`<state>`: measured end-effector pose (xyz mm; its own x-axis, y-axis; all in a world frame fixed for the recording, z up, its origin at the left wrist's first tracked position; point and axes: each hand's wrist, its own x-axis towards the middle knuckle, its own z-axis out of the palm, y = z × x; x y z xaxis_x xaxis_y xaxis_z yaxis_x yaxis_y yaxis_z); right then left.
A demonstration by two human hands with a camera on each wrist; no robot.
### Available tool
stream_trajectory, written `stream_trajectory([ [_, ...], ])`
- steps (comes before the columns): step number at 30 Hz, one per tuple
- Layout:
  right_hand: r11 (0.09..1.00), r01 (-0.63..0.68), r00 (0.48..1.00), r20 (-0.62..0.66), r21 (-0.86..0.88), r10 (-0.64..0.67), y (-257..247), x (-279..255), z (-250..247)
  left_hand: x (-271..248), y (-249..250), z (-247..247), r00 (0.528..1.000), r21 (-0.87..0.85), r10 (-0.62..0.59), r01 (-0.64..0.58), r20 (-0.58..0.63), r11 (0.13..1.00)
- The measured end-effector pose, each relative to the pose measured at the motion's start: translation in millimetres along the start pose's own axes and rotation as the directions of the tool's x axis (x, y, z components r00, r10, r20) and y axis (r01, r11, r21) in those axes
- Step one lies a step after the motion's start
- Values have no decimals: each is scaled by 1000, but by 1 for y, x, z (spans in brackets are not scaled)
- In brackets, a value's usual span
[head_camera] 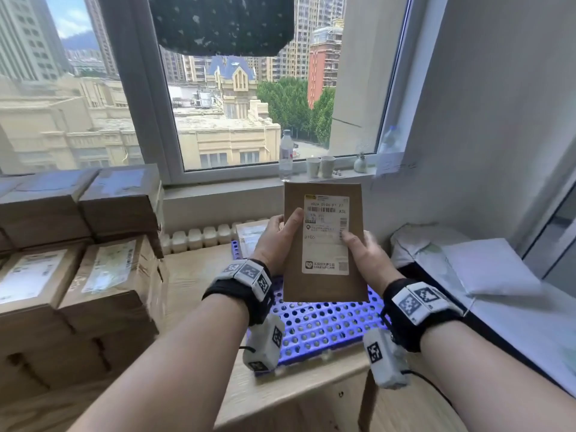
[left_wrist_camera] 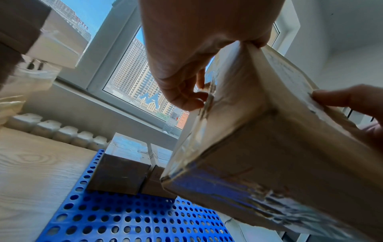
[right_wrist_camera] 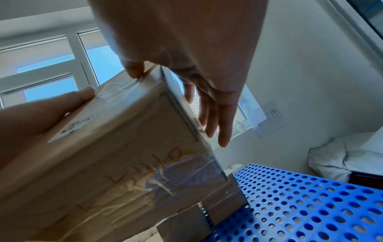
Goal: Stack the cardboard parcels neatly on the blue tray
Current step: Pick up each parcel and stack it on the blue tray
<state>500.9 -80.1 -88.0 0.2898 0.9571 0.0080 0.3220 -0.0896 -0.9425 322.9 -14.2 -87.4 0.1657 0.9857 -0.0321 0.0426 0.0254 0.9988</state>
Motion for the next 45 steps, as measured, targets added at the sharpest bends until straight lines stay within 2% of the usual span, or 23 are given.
stream_trajectory([
  [3,999,-20,1000,-9,32,20,12,13,-11,31,-23,14,999,43,-19,17,32,999],
  [8,999,-27,999,-37,30,28,31,42,-22,53,-25,37,999,99,-3,-1,38,995],
  [13,999,-24,999,-22,-44,23,44,103,-38,96,-15,59,999,145,11,-16,34,989],
  [17,998,-31,999,-19,-55,30,49,157,-49,130,-2,72,998,88,21,-26,52,996],
  [22,998,-56,998,-3,-20,56,40,200,-47,181,-2,81,999,52,-10,8,42,999],
  [27,994,-64,998,8,86,63,40,232,-44,219,-5,86,999,52,-41,40,31,998],
  [34,988,-108,991,-62,112,115,67,278,-53,253,-11,97,984,108,-153,143,88,984],
  [40,984,-162,987,-4,77,163,89,323,-61,281,-24,112,991,260,-134,124,20,958],
  [45,976,-217,974,77,35,214,114,362,-58,312,-44,118,983,328,-161,182,-92,927],
])
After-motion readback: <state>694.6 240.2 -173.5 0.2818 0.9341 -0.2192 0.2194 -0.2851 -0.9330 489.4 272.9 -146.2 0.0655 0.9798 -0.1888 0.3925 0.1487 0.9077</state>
